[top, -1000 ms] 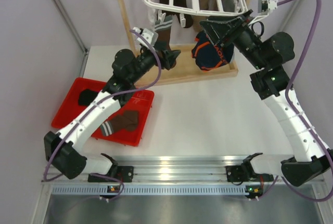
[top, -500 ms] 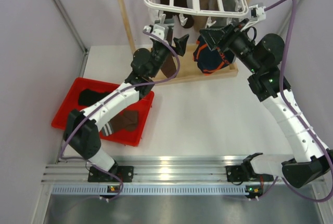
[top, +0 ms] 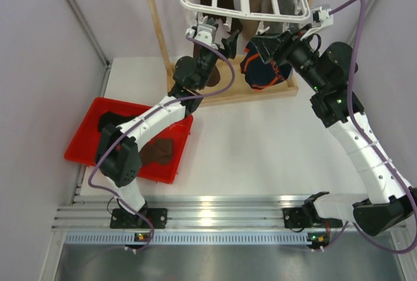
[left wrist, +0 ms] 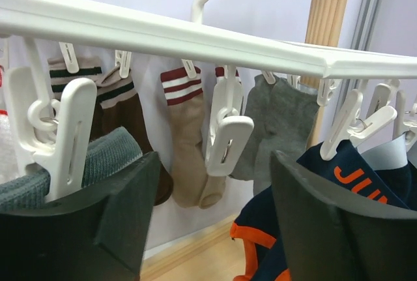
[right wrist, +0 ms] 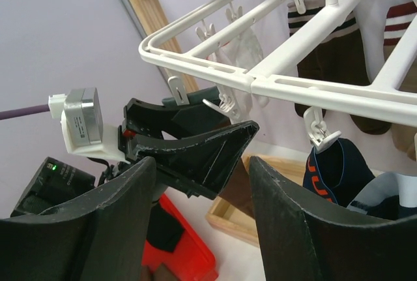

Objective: Clip the socks to the hanger
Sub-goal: Open the clamp at the hanger.

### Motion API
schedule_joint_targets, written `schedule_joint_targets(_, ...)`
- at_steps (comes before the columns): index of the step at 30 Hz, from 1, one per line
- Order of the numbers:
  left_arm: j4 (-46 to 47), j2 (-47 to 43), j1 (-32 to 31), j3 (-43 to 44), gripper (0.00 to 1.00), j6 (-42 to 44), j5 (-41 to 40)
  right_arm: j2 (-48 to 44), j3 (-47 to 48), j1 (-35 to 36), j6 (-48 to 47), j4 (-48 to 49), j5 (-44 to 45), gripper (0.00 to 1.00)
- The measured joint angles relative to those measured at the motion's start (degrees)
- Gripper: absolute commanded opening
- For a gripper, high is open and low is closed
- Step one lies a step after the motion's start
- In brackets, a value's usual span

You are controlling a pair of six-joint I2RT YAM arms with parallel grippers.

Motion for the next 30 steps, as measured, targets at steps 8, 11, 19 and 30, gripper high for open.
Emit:
schedule_joint_targets(8, 1.8, 0.7, 0.0, 1.1, 0.37, 0.3, 0.5, 0.0, 0.0, 0.0, -0.6, 0.0, 0.3, 0.57)
schedule_joint_targets(11, 1.8, 0.7, 0.0, 1.3, 0.18, 0.4, 1.3, 0.0, -0.3, 0.0, -0.9, 0.3, 0.2, 0.57)
schedule_joint_targets(19, -0.9, -0.5, 0.0, 1.3, 0.03, 1.7, 4.4, 1.0, -0.4, 0.0, -0.3, 2.3, -2.1, 0.43)
schedule_joint_targets(30, -8.6, -7.1, 0.3, 1.2, 0.00, 6.4, 14.7, 14.6, 8.0, 0.2, 7.1, 6.4, -11.5, 0.50)
